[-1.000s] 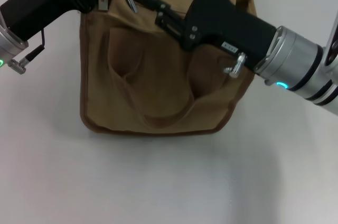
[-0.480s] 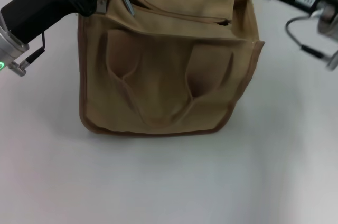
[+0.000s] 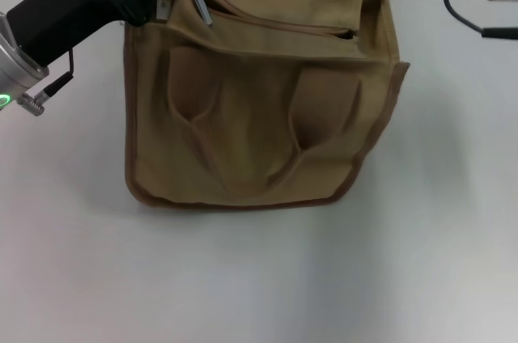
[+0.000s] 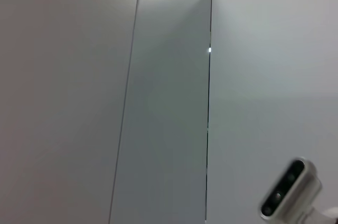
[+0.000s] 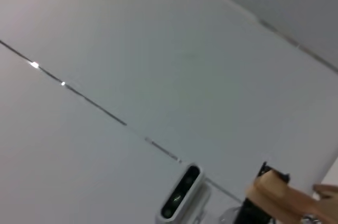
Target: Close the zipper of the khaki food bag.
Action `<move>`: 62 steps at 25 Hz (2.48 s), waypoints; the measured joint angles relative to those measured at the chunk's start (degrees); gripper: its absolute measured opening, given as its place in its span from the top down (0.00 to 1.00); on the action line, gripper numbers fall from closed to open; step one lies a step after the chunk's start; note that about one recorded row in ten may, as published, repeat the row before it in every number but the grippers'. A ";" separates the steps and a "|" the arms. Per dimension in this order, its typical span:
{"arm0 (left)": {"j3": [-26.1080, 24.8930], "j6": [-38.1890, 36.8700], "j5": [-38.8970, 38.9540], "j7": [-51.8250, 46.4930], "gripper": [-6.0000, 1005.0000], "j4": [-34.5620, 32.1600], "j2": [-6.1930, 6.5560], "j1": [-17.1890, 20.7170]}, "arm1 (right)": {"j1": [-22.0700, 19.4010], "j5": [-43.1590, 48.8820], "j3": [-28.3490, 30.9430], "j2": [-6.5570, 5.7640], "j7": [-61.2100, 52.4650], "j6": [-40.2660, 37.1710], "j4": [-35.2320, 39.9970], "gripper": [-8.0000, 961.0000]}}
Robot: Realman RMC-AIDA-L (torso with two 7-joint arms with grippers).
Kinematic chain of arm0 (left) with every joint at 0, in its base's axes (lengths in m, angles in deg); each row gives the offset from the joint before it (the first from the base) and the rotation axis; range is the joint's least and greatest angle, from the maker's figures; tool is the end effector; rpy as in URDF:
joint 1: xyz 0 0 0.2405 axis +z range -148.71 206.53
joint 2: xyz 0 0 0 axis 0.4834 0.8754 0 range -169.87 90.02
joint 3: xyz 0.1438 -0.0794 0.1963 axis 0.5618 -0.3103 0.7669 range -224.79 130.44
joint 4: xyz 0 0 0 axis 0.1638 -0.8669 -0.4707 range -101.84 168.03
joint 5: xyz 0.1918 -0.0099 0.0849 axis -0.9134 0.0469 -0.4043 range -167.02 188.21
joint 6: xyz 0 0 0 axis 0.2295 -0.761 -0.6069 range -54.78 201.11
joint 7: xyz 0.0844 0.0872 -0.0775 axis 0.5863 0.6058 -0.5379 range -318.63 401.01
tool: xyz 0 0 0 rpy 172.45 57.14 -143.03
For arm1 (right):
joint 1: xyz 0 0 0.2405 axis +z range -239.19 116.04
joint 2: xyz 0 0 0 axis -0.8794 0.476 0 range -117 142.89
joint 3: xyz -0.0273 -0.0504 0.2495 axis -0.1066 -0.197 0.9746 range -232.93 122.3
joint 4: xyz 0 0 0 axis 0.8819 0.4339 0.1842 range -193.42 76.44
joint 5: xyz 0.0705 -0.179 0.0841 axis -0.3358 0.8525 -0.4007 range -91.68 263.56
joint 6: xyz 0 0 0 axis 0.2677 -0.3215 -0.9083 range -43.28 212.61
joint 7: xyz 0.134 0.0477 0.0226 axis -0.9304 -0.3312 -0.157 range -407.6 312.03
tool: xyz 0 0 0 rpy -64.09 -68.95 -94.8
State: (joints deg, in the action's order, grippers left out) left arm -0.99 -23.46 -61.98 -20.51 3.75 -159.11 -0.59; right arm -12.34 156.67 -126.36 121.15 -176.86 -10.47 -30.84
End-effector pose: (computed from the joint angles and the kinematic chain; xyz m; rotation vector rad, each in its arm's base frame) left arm -0.2102 0.3369 0.0376 -2.2539 -0.2337 -1.4327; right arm 0.1073 0.3850 0.0323 2.3103 -1.1922 -0.9767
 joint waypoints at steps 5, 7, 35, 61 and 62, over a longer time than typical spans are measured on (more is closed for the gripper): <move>0.25 -0.22 0.38 -0.25 0.94 -0.33 0.00 -0.06 | 1.25 2.62 0.07 -0.06 -1.49 1.97 -0.95 0.56; 0.31 -0.54 0.93 -0.10 0.94 -0.09 0.00 -0.06 | 1.25 2.97 -0.15 0.48 -0.19 2.80 -0.97 0.56; 1.48 -1.96 1.83 -0.69 0.94 -0.63 0.00 -0.04 | -4.41 11.24 6.48 4.16 9.64 5.12 6.77 0.55; 4.53 -1.52 3.31 -0.88 0.93 -0.51 0.00 -1.49 | -1.28 16.56 5.85 7.93 13.96 8.28 6.95 0.55; 4.85 -1.52 3.44 -0.88 0.93 -0.69 0.00 -1.51 | -1.08 16.57 6.00 7.92 14.04 8.70 6.91 0.55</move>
State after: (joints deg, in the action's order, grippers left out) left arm 3.86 -24.98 -58.55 -21.39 3.07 -159.10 -2.10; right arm -13.42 173.24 -120.36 129.07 -162.82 -1.77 -23.93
